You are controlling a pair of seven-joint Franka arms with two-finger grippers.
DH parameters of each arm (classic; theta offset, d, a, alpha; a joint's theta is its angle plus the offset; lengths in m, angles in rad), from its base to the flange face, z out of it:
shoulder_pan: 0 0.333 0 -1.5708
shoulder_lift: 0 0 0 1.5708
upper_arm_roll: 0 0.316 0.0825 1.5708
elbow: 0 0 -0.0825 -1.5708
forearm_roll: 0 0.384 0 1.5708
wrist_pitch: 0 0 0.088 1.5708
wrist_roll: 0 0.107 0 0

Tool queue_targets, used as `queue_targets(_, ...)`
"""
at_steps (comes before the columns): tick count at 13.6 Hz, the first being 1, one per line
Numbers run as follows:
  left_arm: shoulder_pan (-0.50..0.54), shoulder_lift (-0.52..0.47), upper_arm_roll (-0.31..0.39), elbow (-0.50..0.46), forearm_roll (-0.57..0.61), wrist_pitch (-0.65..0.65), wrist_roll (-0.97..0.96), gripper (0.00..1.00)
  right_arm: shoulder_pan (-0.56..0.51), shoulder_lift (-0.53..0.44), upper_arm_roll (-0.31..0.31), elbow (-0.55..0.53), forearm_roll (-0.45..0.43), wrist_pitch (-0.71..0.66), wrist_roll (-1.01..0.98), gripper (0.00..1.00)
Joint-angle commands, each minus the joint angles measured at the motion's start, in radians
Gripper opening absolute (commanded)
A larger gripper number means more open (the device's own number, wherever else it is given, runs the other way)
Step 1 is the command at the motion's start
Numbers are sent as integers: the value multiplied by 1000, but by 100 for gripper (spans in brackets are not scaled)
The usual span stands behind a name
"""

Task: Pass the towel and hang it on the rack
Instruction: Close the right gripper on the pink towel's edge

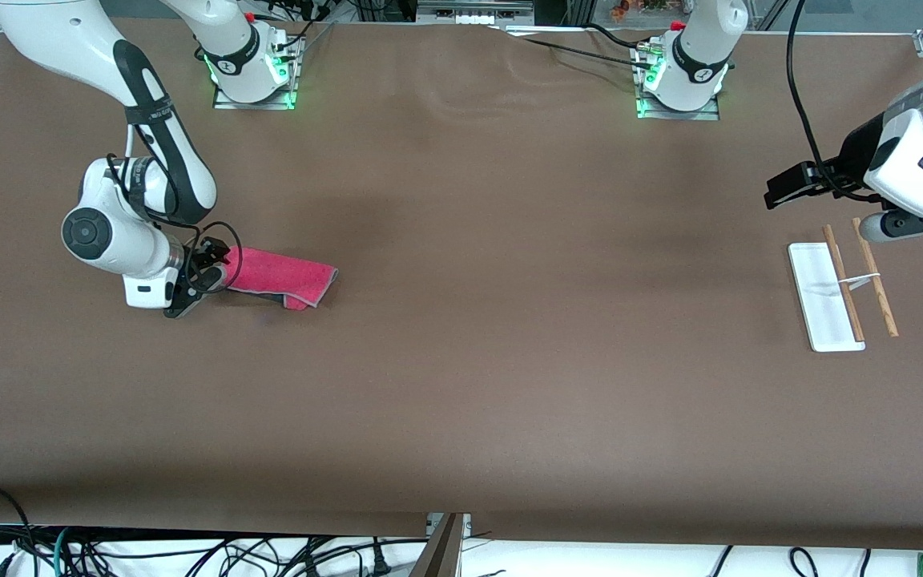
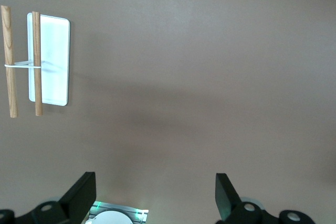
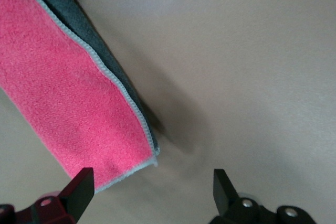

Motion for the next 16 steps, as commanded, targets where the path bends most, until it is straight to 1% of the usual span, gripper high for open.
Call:
queue_targets(1, -1, -5, 1, -9, -25, 7, -12, 100, -8, -5, 4, -15, 43, 28, -38, 99)
queue_targets(5, -1, -5, -1, -7, -24, 7, -12, 100, -10, 12, 8, 7, 63, 28, -36, 99)
queue_targets(7, -1, -5, -1, -7, -24, 4, -12, 100, -1, 24, 11, 10, 106, 30, -35, 98)
queue_targets(9, -1, -4, -4, -7, -22, 4, -11, 100, 4, 26, 11, 21, 109, 24, -36, 91)
queue_targets(11, -1, 4, -4, -6, -20, 7, -12, 100, 4, 32, 11, 19, 109, 19, -39, 81)
queue_targets(13, -1, 2, -5, -6, -22, 6, -12, 100, 4, 33, 11, 19, 109, 17, -41, 67)
queue_targets(14, -1, 2, -4, -4, -24, 6, -12, 100, 4, 32, 11, 19, 109, 11, -42, 57)
queue_targets(16, -1, 2, -5, -4, -20, 6, -11, 100, 4, 32, 11, 21, 109, -9, -42, 41)
